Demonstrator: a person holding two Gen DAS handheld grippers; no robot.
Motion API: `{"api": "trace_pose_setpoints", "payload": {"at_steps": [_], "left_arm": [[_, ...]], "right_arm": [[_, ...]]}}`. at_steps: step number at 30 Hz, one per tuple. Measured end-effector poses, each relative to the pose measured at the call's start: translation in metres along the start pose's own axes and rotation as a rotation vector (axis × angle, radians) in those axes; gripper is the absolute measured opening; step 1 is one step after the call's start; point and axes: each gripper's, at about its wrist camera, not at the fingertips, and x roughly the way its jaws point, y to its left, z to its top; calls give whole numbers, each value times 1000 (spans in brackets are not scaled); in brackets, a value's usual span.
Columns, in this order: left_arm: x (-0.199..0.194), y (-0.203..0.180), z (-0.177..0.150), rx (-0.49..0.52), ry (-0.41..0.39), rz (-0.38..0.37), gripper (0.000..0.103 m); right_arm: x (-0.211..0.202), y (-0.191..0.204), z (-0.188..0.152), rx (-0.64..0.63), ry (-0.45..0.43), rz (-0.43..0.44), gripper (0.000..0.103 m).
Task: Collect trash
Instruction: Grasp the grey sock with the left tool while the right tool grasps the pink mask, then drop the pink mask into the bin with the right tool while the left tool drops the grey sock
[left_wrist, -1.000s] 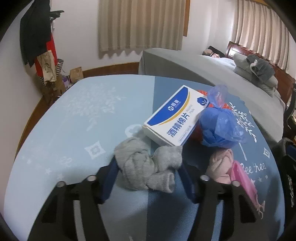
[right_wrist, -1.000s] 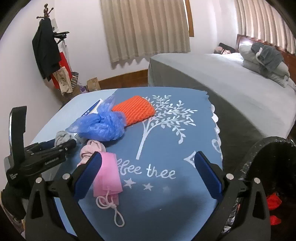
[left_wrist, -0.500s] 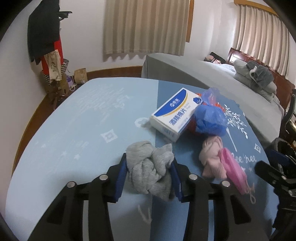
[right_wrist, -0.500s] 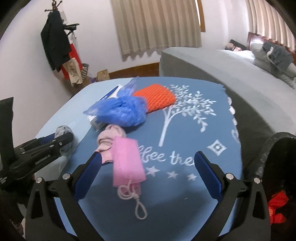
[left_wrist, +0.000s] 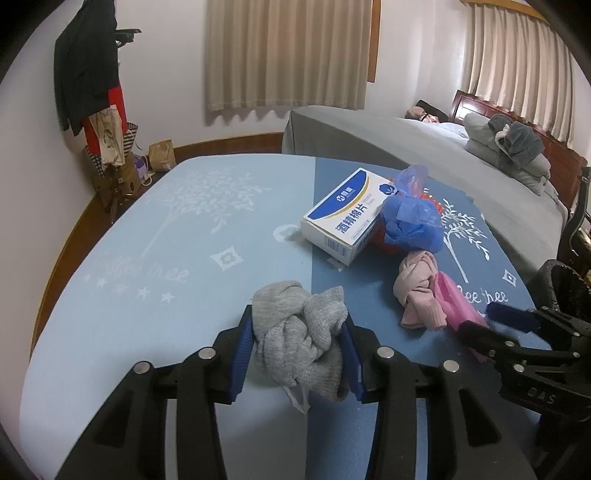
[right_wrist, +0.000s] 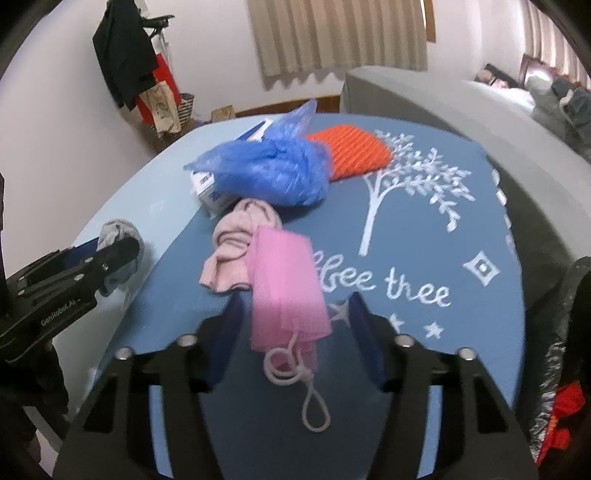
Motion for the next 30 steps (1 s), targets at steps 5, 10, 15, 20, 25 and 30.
{"api": "trace_pose_setpoints", "payload": {"at_steps": [5, 10, 15, 20, 25, 30], "left_arm": [[-2, 0, 0, -1, -1, -2, 43], [-9, -5, 0, 4, -11, -4, 43], [-19, -15, 3, 14, -28, -15, 43], [-28, -25, 7, 27, -50, -36, 43], [-37, -40, 12, 44, -72, -63, 43], [-46, -58, 15, 57, -88, -99, 43]], "right_arm": [[-2, 3, -1, -16, 10, 49, 13], [-14, 2, 2, -10, -16, 62, 11], [-35, -5, 6, 6, -58, 59, 11], [-58, -14, 9, 21, -99, 51, 11], [-82, -26, 10, 38, -145, 39, 11], [-105, -38, 8, 57, -189, 20, 11]]}}
